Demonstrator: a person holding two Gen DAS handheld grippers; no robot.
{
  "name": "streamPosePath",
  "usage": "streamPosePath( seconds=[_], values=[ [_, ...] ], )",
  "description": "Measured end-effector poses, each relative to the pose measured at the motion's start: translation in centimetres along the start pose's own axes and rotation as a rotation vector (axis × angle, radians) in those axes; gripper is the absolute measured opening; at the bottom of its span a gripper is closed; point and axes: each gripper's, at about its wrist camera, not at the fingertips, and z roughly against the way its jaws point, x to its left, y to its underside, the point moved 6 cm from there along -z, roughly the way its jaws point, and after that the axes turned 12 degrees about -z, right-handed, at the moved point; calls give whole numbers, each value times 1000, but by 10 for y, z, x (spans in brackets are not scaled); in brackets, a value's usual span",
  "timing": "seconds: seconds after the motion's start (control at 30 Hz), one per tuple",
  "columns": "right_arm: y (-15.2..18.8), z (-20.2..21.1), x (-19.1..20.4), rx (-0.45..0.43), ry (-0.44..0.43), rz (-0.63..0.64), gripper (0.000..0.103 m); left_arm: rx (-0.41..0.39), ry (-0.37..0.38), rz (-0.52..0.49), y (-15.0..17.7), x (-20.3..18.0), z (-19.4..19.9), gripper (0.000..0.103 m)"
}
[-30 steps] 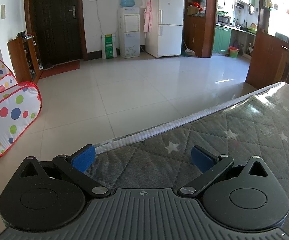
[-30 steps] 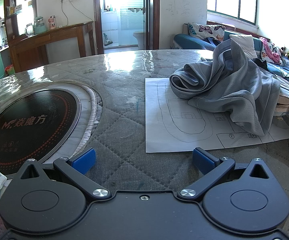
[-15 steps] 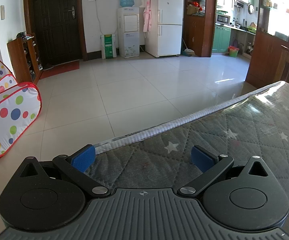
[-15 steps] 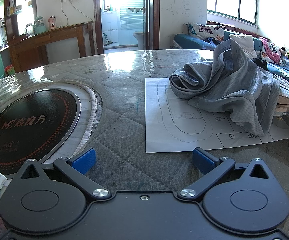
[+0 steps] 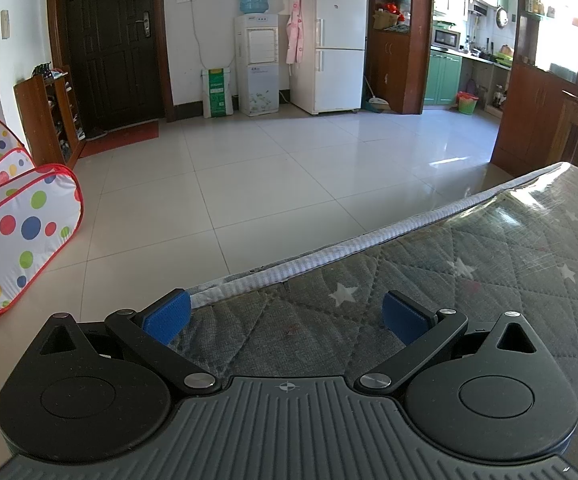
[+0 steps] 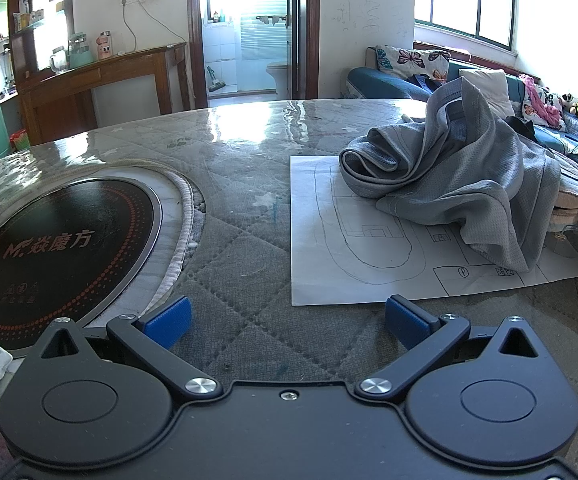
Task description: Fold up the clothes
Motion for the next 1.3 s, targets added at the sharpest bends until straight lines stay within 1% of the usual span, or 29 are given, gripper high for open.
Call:
streamPosePath(
  seconds=[1.3],
  values=[
    [0,0,0,0,0,0,103,1,0,-1,1,0,-1,103]
  ],
)
